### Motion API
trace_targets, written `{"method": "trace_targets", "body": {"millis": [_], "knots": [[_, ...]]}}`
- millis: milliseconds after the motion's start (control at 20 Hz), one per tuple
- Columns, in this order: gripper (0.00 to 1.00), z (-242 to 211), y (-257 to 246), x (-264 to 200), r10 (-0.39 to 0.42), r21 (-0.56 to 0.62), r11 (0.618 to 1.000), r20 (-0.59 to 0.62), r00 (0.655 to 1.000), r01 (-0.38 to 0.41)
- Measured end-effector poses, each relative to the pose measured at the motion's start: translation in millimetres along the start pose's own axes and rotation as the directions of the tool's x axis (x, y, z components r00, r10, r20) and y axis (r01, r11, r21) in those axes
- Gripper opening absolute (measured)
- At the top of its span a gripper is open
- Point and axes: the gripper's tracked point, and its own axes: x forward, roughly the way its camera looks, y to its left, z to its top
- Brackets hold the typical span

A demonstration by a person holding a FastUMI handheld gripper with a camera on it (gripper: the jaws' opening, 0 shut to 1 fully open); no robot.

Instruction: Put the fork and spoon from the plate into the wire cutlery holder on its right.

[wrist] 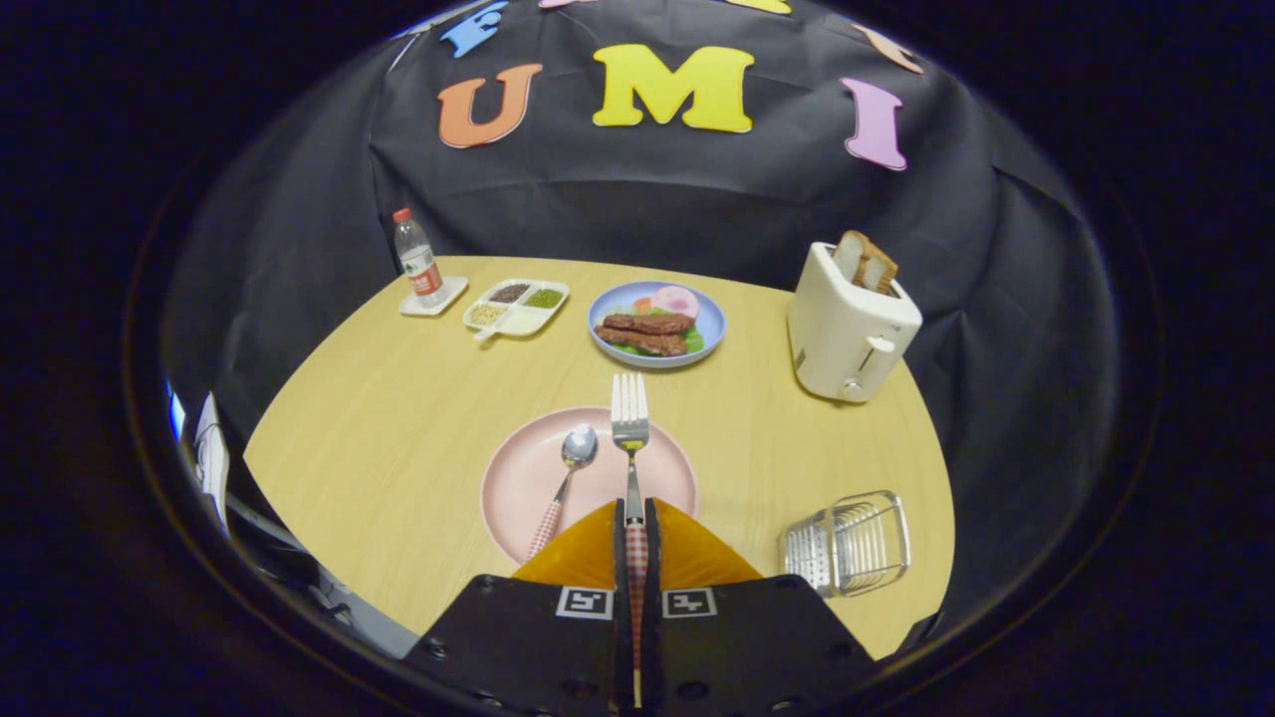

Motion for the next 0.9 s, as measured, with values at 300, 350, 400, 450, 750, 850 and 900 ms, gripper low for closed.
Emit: {"method": "trace_targets", "body": {"millis": [300,350,400,450,750,850,900], "knots": [[0.03,-1,-57,-34,-0.066,0.058,0.996,-0.027,0.997,0.067],[0.03,-4,-70,-38,-0.082,0.066,0.994,-0.044,0.996,0.085],[0.03,-8,-83,-41,-0.099,0.074,0.992,-0.066,0.993,0.104],[0.03,-14,-95,-47,-0.110,0.082,0.990,-0.088,0.990,0.117],[0.03,-43,-146,-67,-0.133,0.092,0.983,-0.256,0.958,0.161],[0.03,-50,-151,-74,-0.119,0.082,0.985,-0.304,0.945,0.151],[0.03,-51,-154,-77,-0.120,0.061,0.987,-0.327,0.938,0.148]]}}
